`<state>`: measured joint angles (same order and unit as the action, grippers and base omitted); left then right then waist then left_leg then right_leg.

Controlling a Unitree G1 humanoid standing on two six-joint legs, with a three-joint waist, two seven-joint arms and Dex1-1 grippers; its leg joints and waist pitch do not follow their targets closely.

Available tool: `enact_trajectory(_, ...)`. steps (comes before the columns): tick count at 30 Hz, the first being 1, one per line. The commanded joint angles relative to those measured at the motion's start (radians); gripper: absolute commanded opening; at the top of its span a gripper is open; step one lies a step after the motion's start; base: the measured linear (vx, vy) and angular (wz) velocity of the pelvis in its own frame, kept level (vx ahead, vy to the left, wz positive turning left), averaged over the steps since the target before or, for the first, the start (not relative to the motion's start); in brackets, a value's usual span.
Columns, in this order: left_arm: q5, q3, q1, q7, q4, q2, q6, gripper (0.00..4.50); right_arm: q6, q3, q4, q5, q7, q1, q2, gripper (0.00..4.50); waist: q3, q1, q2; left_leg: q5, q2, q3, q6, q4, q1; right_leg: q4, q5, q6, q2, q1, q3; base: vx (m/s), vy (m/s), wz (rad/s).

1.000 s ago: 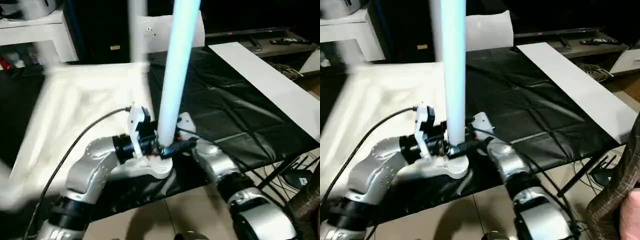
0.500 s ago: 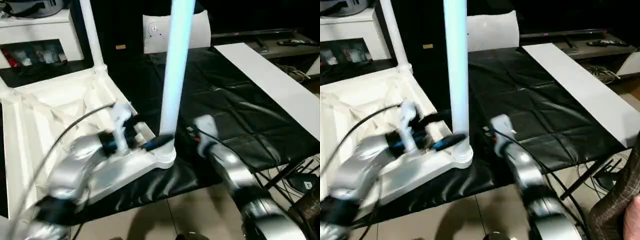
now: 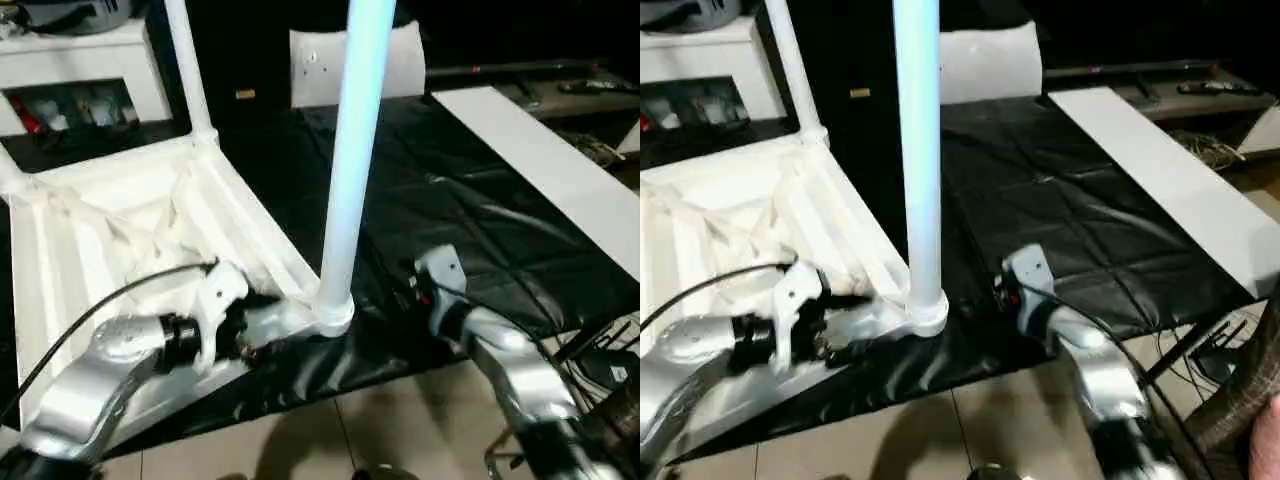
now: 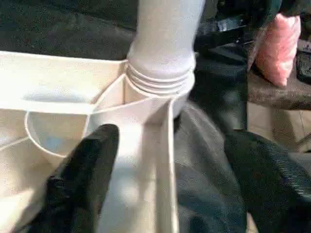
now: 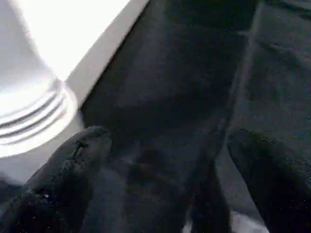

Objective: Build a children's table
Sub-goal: Rotate table base, then rotate leg to tighten

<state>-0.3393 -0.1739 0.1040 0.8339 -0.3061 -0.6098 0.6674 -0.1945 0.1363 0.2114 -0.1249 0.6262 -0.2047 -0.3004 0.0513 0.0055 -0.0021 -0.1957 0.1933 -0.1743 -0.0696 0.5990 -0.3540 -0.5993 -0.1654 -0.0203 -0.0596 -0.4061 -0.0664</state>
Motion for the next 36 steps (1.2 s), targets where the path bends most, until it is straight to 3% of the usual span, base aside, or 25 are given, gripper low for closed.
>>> enact_trajectory(1,0.007,-0.012,0.005,-0.023,-0.044,-0.013,0.074,3.33,-0.038,0.001,-0.061,-0.007,0.017,0.009,-0.018,4.5,-0.043,0.002,0.001,-0.346,0.027,0.014,0.009,-0.078,0.007,0.101,-0.567,-0.076,-0.059,0.027,0.044,0.0,0.0,0.0)
enact_trajectory(5,0.023,-0.04,0.011,-0.038,-0.089,-0.033,0.148,3.13,-0.074,0.008,-0.117,-0.005,0.024,0.023,-0.041,4.5,-0.044,0.001,0.0,-0.33,0.025,0.016,0.012,-0.077,0.003,0.102,-0.573,-0.061,-0.06,0.028,0.043,0.0,0.0,0.0)
enact_trajectory(6,0.017,-0.045,0.017,-0.049,-0.103,-0.03,0.171,2.89,-0.082,0.01,-0.132,-0.004,0.025,0.026,-0.047,4.5,-0.045,0.002,0.002,-0.328,0.026,0.016,0.01,-0.077,0.004,0.1,-0.562,-0.064,-0.059,0.028,0.043,0.0,0.0,0.0)
enact_trajectory(12,0.072,-0.117,0.067,-0.111,-0.112,-0.026,0.265,2.89,-0.171,0.058,-0.296,-0.077,0.178,0.064,-0.123,4.5,-0.049,0.006,0.003,-0.293,0.026,0.016,0.03,-0.075,-0.003,0.097,-0.487,-0.074,-0.057,0.036,0.043,0.0,0.0,0.0)
enact_trajectory(16,0.095,-0.13,0.092,-0.132,-0.083,-0.011,0.278,2.89,-0.236,0.084,-0.394,-0.136,0.276,0.087,-0.188,4.5,-0.049,0.008,0.004,-0.285,0.025,0.017,0.035,-0.074,-0.004,0.1,-0.486,-0.073,-0.057,0.041,0.042,0.0,0.0,0.0)
enact_trajectory(21,0.104,-0.147,0.107,-0.149,-0.064,-0.011,0.276,2.89,-0.266,0.09,-0.434,-0.151,0.304,0.095,-0.218,4.5,-0.047,0.007,0.004,-0.305,0.023,0.02,0.031,-0.071,-0.002,0.108,-0.552,-0.058,-0.06,0.035,0.037,0.0,0.0,0.0)
enact_trajectory(32,0.097,-0.157,0.123,-0.141,-0.062,0.008,0.286,2.89,-0.324,0.095,-0.475,-0.177,0.336,0.098,-0.253,4.5,-0.052,0.01,0.005,-0.274,0.025,0.02,0.035,-0.069,-0.005,0.101,-0.483,-0.083,-0.061,0.041,0.039,0.0,0.0,0.0)
enact_trajectory(36,0.102,-0.16,0.122,-0.145,-0.047,0.008,0.267,2.89,-0.331,0.099,-0.489,-0.188,0.344,0.102,-0.258,4.5,-0.049,0.011,0.005,-0.284,0.024,0.02,0.035,-0.069,-0.003,0.104,-0.509,-0.078,-0.06,0.039,0.037,0.0,0.0,0.0)
